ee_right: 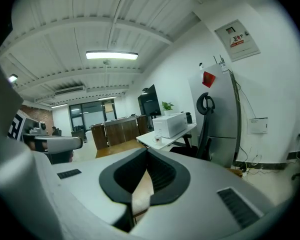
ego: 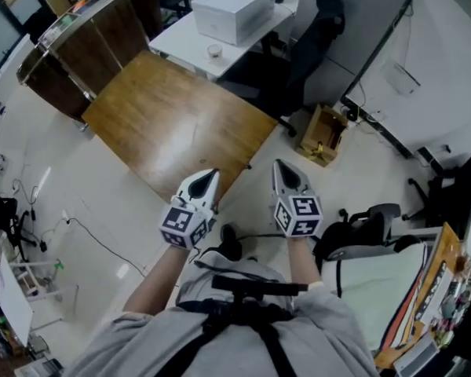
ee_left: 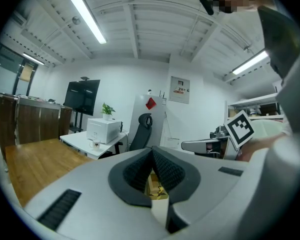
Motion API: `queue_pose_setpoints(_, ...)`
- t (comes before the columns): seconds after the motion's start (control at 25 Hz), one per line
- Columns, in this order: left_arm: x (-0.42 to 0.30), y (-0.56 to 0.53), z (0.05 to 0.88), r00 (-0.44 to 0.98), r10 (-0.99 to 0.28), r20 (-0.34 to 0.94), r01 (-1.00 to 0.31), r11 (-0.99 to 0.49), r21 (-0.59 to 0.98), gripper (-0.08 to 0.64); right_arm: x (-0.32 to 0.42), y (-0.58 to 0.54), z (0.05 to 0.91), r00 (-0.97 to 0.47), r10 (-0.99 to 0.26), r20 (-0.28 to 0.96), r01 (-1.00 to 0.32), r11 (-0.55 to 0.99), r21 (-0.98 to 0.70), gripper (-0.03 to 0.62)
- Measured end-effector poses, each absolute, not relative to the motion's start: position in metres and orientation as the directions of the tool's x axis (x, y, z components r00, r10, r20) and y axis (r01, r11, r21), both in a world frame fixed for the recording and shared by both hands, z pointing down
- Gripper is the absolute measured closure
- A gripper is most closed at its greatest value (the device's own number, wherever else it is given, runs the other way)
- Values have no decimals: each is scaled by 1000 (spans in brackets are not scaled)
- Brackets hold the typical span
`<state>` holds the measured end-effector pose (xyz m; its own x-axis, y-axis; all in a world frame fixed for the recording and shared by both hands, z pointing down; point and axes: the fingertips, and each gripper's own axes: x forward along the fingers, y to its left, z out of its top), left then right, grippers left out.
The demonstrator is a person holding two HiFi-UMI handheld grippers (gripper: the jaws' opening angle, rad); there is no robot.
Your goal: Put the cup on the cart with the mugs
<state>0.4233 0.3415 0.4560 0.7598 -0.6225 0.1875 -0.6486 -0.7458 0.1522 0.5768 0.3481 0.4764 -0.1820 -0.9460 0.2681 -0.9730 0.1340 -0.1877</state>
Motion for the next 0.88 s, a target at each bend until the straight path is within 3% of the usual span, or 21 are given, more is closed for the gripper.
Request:
queue_pose_setpoints(0.36,431,240,456,751,-640,163,-659,-738,145,555,582,237,483,-220,-929,298,-973,189,-131,583)
queue_pose_setpoints(0.88,440,84,480,615,-747,252,-789,-580,204,556,591,21,509,-352,-882,314,-935,317,-159,572)
